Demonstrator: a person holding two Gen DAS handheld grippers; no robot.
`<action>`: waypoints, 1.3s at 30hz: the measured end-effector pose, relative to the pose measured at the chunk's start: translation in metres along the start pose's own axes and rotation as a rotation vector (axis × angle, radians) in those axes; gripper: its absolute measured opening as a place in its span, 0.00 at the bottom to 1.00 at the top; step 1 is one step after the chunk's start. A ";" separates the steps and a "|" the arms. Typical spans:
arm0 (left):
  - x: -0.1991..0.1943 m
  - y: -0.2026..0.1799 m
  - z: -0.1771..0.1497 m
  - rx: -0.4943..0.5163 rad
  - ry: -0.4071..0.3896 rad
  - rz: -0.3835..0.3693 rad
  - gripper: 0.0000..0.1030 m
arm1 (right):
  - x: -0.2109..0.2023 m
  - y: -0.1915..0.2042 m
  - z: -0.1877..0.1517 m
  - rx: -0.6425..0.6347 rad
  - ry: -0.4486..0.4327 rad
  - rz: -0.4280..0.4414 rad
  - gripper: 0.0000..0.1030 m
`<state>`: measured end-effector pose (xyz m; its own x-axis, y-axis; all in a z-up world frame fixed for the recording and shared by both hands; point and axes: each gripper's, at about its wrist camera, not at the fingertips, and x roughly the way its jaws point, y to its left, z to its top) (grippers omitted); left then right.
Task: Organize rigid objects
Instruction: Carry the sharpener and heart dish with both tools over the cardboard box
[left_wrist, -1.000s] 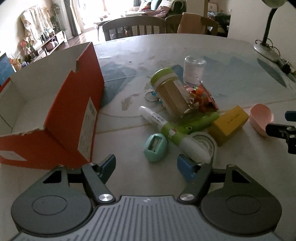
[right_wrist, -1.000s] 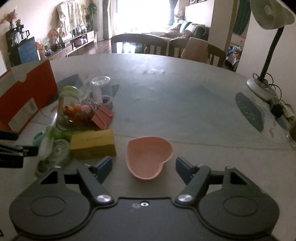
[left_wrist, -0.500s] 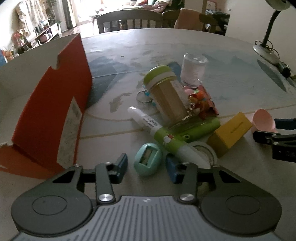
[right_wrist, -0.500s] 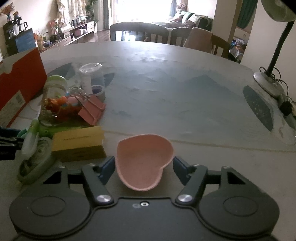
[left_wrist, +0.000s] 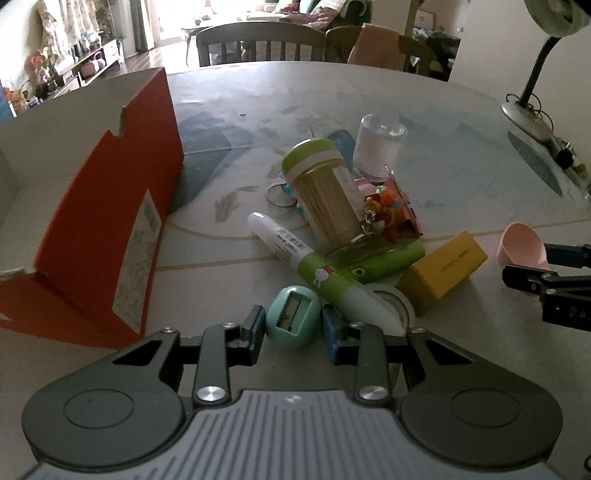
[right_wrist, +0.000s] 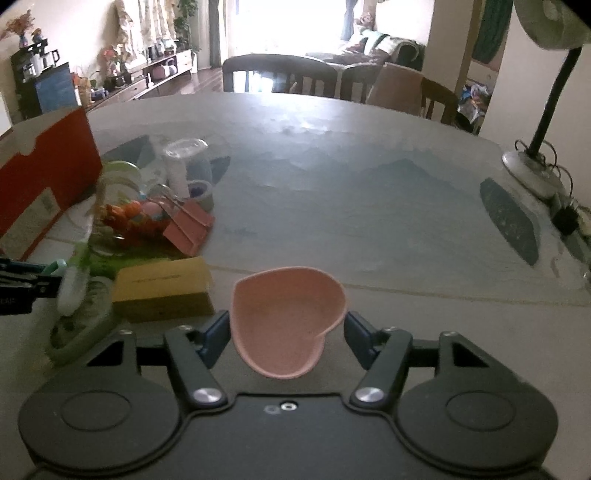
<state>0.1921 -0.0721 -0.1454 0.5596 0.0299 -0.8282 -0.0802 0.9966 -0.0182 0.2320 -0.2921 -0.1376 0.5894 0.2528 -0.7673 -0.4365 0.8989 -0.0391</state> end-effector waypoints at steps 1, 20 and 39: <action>-0.003 0.001 0.000 -0.006 -0.001 -0.003 0.31 | -0.005 0.001 0.001 -0.008 -0.004 0.002 0.64; -0.106 0.054 0.016 -0.102 -0.129 -0.041 0.31 | -0.090 0.081 0.050 -0.179 -0.130 0.170 0.64; -0.132 0.196 0.037 -0.033 -0.144 -0.069 0.31 | -0.088 0.229 0.106 -0.188 -0.158 0.187 0.64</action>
<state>0.1333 0.1222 -0.0187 0.6773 -0.0253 -0.7353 -0.0636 0.9937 -0.0928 0.1524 -0.0703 -0.0113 0.5789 0.4738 -0.6636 -0.6572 0.7529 -0.0358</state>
